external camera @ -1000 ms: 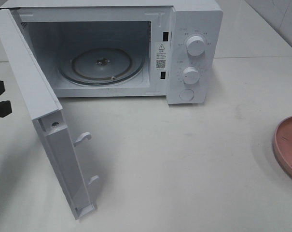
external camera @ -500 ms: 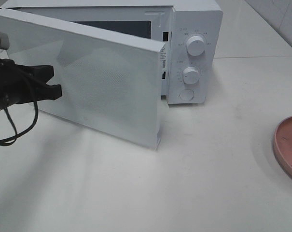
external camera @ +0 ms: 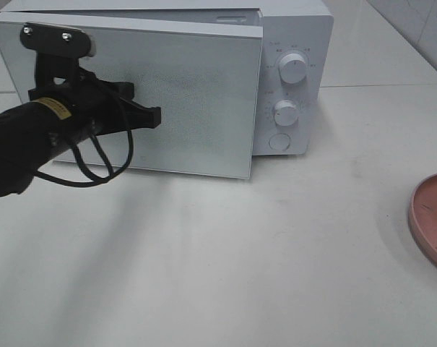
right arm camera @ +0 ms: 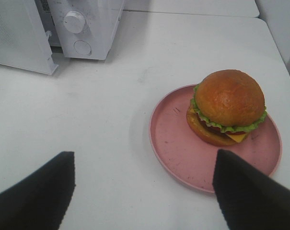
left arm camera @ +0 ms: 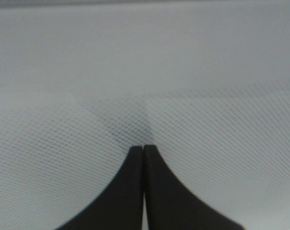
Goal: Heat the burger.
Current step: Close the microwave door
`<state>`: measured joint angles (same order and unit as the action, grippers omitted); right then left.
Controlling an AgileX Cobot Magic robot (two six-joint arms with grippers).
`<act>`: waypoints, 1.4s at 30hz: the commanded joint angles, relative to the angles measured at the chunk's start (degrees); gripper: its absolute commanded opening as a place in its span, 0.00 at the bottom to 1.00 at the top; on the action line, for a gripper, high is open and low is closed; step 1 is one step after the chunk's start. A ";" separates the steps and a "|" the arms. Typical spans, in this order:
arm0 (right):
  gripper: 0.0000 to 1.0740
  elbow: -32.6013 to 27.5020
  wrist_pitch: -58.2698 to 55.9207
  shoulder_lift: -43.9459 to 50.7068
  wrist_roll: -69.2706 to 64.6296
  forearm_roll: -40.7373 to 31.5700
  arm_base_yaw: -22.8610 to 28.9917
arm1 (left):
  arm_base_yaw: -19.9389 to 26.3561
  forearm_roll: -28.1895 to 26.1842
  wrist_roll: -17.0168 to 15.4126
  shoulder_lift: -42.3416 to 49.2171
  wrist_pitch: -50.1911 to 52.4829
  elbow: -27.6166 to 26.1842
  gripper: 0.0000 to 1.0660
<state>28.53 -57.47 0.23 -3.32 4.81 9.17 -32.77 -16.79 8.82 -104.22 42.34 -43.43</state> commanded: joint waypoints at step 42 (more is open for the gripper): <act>0.71 -0.11 0.29 1.55 0.11 0.00 -0.46 | -9.45 -14.50 11.00 -1.78 -33.40 -18.11 0.29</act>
<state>28.53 -57.47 0.23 -3.32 4.81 9.17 -41.88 -30.94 20.00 -106.91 11.00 -61.65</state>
